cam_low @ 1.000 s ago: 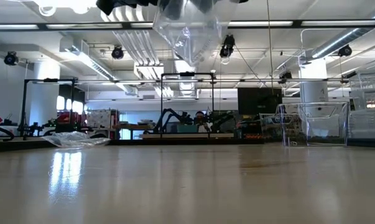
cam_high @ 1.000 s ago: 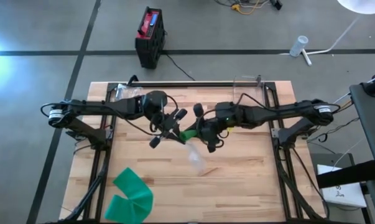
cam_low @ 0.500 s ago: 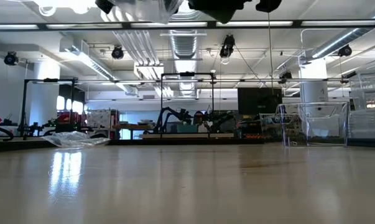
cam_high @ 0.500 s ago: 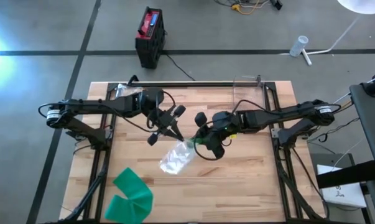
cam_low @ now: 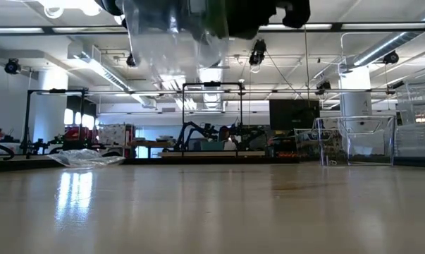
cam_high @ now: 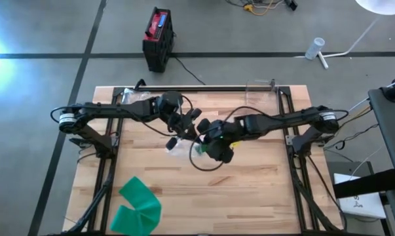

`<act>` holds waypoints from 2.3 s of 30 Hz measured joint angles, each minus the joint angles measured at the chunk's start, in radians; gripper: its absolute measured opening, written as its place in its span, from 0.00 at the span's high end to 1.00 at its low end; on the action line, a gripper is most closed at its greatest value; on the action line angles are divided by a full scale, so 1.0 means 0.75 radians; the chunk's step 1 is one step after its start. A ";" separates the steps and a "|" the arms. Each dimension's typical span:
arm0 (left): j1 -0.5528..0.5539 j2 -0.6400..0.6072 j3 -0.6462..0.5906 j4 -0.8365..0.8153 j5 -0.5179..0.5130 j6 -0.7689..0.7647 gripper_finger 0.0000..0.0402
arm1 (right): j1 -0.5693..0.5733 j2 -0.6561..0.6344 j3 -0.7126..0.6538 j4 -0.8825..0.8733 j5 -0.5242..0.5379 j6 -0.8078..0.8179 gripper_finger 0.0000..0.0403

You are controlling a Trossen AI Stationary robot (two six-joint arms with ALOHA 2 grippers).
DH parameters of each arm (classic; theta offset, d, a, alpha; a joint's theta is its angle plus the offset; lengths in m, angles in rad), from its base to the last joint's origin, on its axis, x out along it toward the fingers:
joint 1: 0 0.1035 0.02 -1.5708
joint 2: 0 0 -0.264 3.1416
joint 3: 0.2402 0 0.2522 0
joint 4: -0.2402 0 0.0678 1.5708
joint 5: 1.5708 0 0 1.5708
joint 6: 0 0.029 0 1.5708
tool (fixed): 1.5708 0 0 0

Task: Roll bandage
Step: Put the rolled green bandage into the transparent zip bag

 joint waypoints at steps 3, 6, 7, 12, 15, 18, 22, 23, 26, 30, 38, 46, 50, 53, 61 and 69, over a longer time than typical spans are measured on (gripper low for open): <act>0.002 -0.003 0.000 -0.011 -0.023 0.017 1.00 | 0.000 0.067 0.057 -0.115 0.084 0.006 0.88; 0.003 -0.027 0.000 -0.082 -0.096 0.054 1.00 | 0.000 0.090 0.093 -0.175 0.158 0.018 0.88; 0.003 -0.033 0.000 -0.106 -0.112 0.057 1.00 | 0.000 0.091 0.103 -0.199 0.178 0.032 0.88; -0.011 -0.102 -0.008 -0.180 -0.226 0.065 1.00 | -0.001 0.080 0.106 -0.268 0.188 0.090 0.88; -0.013 -0.159 -0.020 -0.208 -0.332 0.065 1.00 | -0.001 0.068 0.106 -0.346 0.169 0.096 0.88; -0.012 -0.222 -0.045 -0.210 -0.418 0.065 1.00 | -0.001 0.091 0.108 -0.384 0.123 0.103 0.88; -0.014 -0.276 -0.102 -0.216 -0.467 0.062 1.00 | -0.003 0.106 0.110 -0.405 0.125 0.104 0.88; -0.013 -0.282 -0.113 -0.211 -0.467 0.059 1.00 | -0.003 0.104 0.110 -0.395 0.125 0.103 0.88; -0.022 -0.293 -0.160 -0.189 -0.475 0.030 1.00 | -0.003 0.097 0.106 -0.361 0.130 0.104 0.88; -0.059 -0.275 -0.243 -0.061 -0.583 0.018 1.00 | -0.023 0.084 0.106 -0.336 0.128 0.111 0.88; -0.100 -0.190 -0.366 0.345 -0.716 0.063 1.00 | -0.094 0.137 0.103 -0.367 0.085 0.079 0.88; -0.129 -0.092 -0.380 0.406 -0.959 0.241 1.00 | -0.040 0.134 0.103 -0.289 0.312 -0.192 0.88; -0.154 -0.086 -0.378 0.473 -0.966 0.324 1.00 | -0.017 0.134 0.099 -0.280 0.490 -0.278 0.88; -0.172 -0.087 -0.379 0.527 -0.973 0.363 1.00 | 0.012 0.134 0.094 -0.224 0.618 -0.339 0.88; -0.190 -0.093 -0.378 0.535 -0.957 0.363 1.00 | 0.072 0.133 0.093 -0.221 0.709 -0.526 0.88; -0.205 -0.093 -0.378 0.530 -0.961 0.351 1.00 | 0.076 0.133 0.090 -0.235 0.676 -0.534 0.73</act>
